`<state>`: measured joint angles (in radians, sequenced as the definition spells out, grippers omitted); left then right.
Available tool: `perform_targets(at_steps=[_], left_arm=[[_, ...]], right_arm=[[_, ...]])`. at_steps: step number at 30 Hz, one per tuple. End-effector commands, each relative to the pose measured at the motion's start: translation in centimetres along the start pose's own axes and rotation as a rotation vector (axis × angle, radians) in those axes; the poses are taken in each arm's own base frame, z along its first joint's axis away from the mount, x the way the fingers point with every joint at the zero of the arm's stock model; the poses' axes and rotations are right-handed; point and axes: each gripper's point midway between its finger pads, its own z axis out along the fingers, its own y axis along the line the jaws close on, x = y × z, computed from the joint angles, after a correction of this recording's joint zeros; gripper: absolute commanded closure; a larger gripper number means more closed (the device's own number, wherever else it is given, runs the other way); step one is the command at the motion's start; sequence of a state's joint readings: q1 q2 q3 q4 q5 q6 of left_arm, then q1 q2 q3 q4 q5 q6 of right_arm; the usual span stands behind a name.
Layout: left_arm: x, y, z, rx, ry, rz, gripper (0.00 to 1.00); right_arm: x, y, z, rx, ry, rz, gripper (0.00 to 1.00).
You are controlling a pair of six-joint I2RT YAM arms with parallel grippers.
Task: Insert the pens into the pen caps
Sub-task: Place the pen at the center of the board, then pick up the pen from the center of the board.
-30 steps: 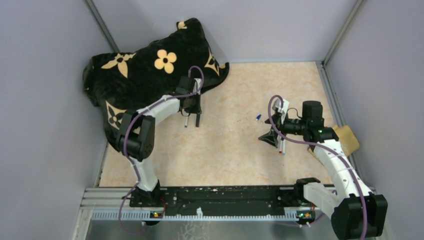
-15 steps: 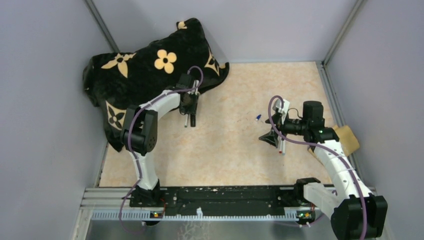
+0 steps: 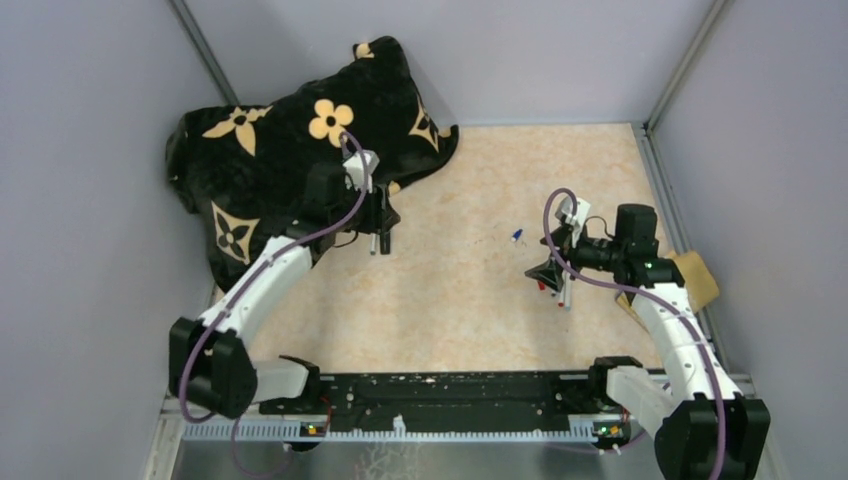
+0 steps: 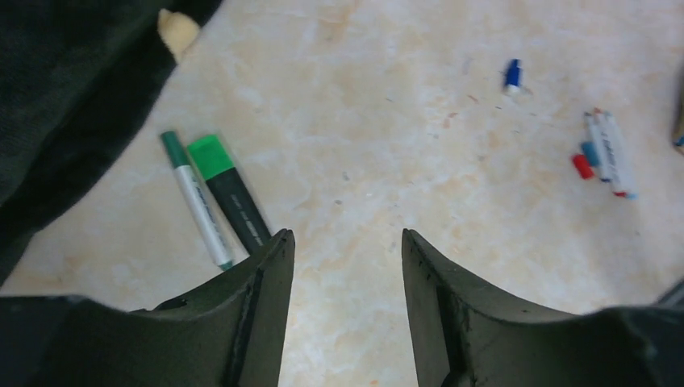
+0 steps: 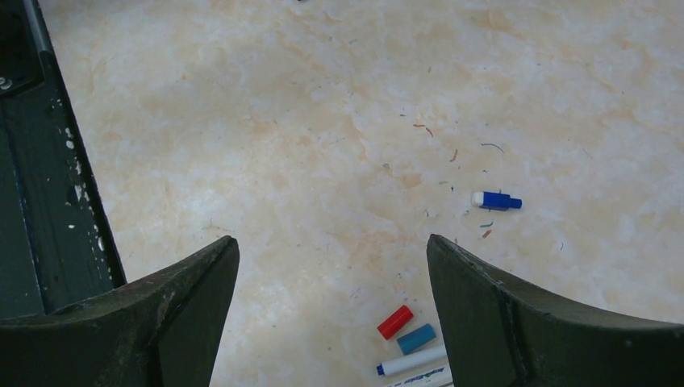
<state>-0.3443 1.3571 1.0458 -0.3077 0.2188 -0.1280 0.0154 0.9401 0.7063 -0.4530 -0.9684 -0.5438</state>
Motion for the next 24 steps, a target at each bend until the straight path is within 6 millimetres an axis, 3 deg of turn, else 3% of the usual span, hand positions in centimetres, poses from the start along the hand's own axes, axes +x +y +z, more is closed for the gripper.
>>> perform_targets(at_steps=[1, 4, 7, 12, 18, 24], left_arm=[[-2.7, -4.9, -4.1, 0.248, -0.228, 0.023, 0.38], [-3.8, -6.7, -6.9, 0.331, -0.368, 0.043, 0.22], [-3.4, -7.7, -8.5, 0.389, -0.422, 0.035, 0.12], [-1.9, -8.5, -9.1, 0.447, -0.412, 0.008, 0.1], [-1.9, -7.8, -9.7, 0.384, -0.398, 0.036, 0.09], [-0.5, -5.1, -9.5, 0.227, -0.306, 0.148, 0.09]], right_arm=[[-0.2, -0.4, -0.6, 0.018, -0.022, -0.037, 0.15], [0.2, -0.9, -0.7, 0.037, -0.016, -0.034, 0.16], [0.8, -1.3, -0.9, 0.057, -0.001, -0.034, 0.15], [3.0, -2.0, -1.1, 0.1, 0.059, -0.056, 0.18], [6.1, -5.1, -2.3, 0.284, 0.199, -0.035, 0.21], [9.3, -6.8, -3.3, 0.408, 0.327, 0.078, 0.35]])
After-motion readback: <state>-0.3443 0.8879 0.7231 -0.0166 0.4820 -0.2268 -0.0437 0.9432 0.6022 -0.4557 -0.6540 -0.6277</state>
